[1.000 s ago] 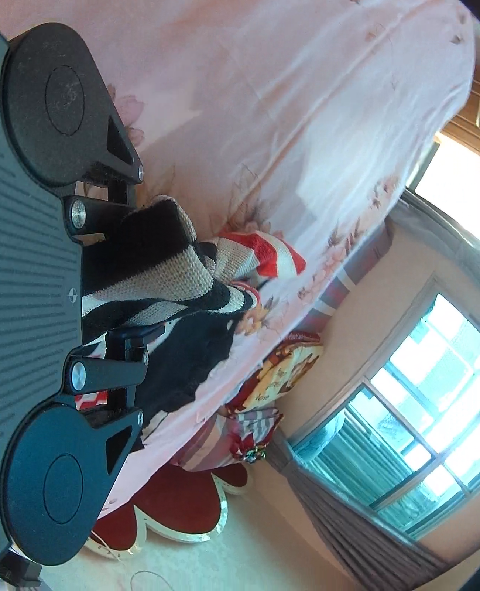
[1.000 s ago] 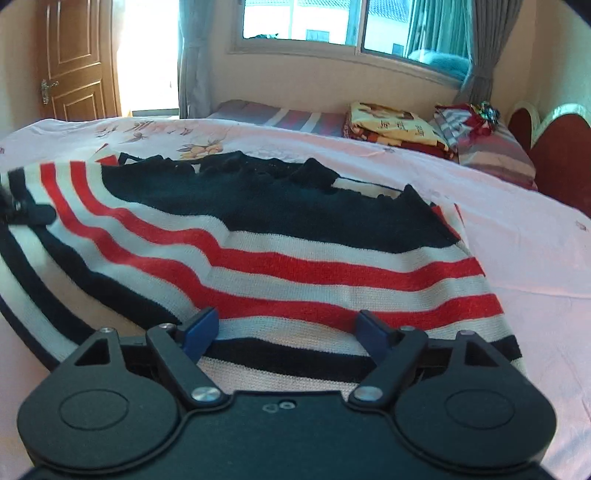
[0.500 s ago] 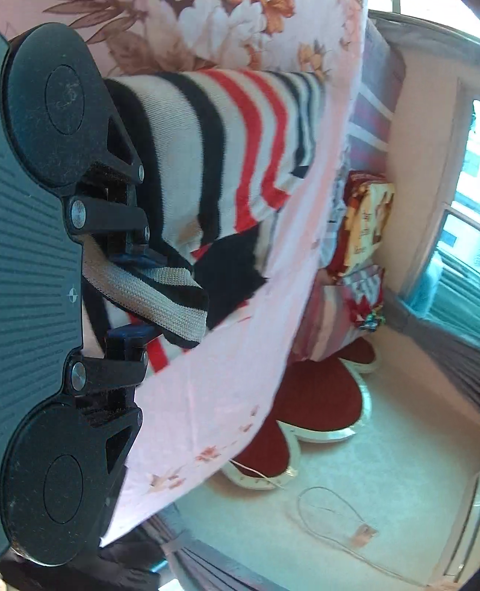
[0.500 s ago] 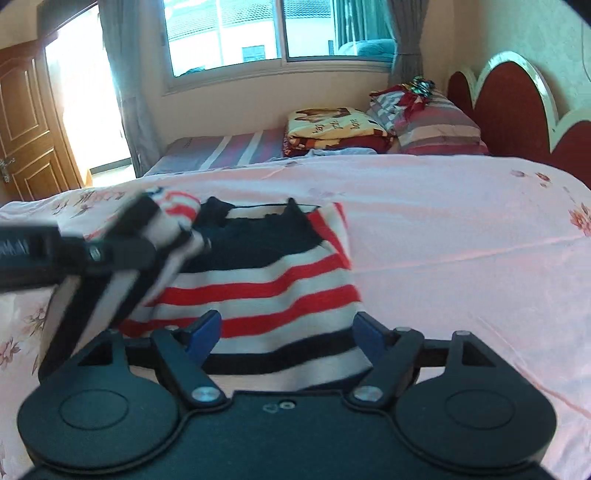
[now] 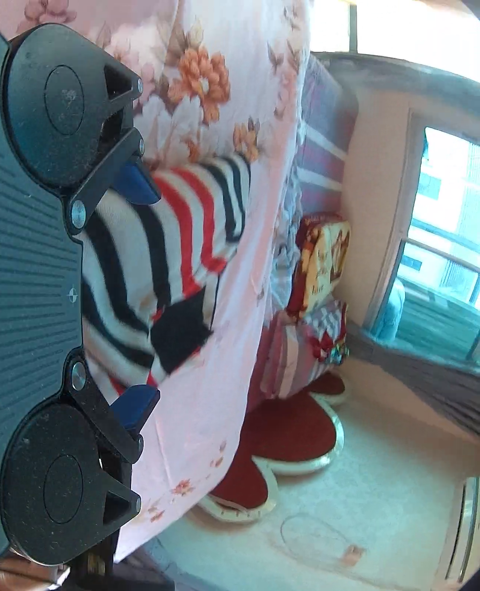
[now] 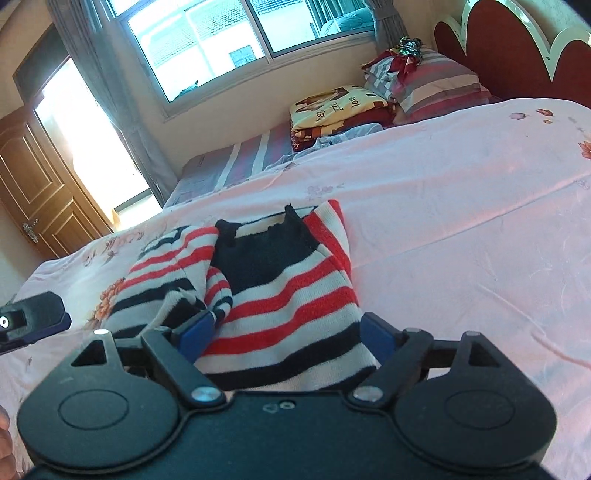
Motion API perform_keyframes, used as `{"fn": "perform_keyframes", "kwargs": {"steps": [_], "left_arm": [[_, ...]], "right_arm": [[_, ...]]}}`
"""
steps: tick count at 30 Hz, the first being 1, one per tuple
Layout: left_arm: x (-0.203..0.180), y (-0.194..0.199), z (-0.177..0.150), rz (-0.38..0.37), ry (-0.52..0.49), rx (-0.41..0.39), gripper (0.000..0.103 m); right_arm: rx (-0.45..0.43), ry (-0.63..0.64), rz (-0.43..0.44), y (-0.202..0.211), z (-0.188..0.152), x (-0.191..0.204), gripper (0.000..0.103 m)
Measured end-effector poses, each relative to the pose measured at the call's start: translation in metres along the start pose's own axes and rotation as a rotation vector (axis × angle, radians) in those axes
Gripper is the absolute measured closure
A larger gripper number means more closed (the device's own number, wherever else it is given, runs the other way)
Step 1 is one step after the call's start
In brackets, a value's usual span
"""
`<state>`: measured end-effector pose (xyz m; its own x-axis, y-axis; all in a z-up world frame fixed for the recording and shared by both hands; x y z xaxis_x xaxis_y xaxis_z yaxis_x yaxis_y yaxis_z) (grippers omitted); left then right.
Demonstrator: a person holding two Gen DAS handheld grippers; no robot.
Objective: Fold small clothes
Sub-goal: 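Grasp the folded edge with both tools and fold it over again, then open both tools and release the rolled sweater bundle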
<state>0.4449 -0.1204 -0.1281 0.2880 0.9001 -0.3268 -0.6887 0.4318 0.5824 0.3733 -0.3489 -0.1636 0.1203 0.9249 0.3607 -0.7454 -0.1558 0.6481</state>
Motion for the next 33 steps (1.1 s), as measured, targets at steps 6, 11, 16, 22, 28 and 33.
{"fn": "perform_keyframes", "kwargs": {"steps": [6,11,16,22,28,33], "left_arm": [[0.061,-0.041,-0.015,0.158,0.125,0.085,0.0],[0.064,-0.072,-0.03,0.13,0.155,0.121,0.0],[0.067,-0.07,-0.026,0.134,0.161,0.101,0.0],[0.059,-0.068,-0.008,0.145,0.123,0.063,0.0],[0.012,-0.09,-0.012,0.069,0.044,0.097,0.0],[-0.018,-0.117,-0.039,0.073,-0.026,0.186,0.0]], "right_arm": [[0.014,0.011,0.082,-0.013,0.013,0.031,0.011],[0.174,-0.008,0.16,-0.059,-0.006,0.056,0.012],[0.212,-0.05,0.227,-0.083,-0.016,0.07,0.069],[-0.006,0.096,0.207,-0.042,0.007,0.084,0.083],[-0.114,0.123,0.085,0.007,0.02,0.04,0.083],[0.019,-0.004,-0.02,-0.016,-0.027,-0.025,0.081]]}}
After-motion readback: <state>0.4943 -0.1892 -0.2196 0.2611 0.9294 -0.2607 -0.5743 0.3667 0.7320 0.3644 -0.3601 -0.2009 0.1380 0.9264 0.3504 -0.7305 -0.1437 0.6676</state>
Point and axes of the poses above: each gripper's, at about its wrist camera, not at the fingertips, and y roughly against the way its jaws point, x to its left, z to its top, the point moved 7 cm from there along -y, roughly the way its jaws point, and after that the axes turned 2 degrees about x, right-handed, at the moved point
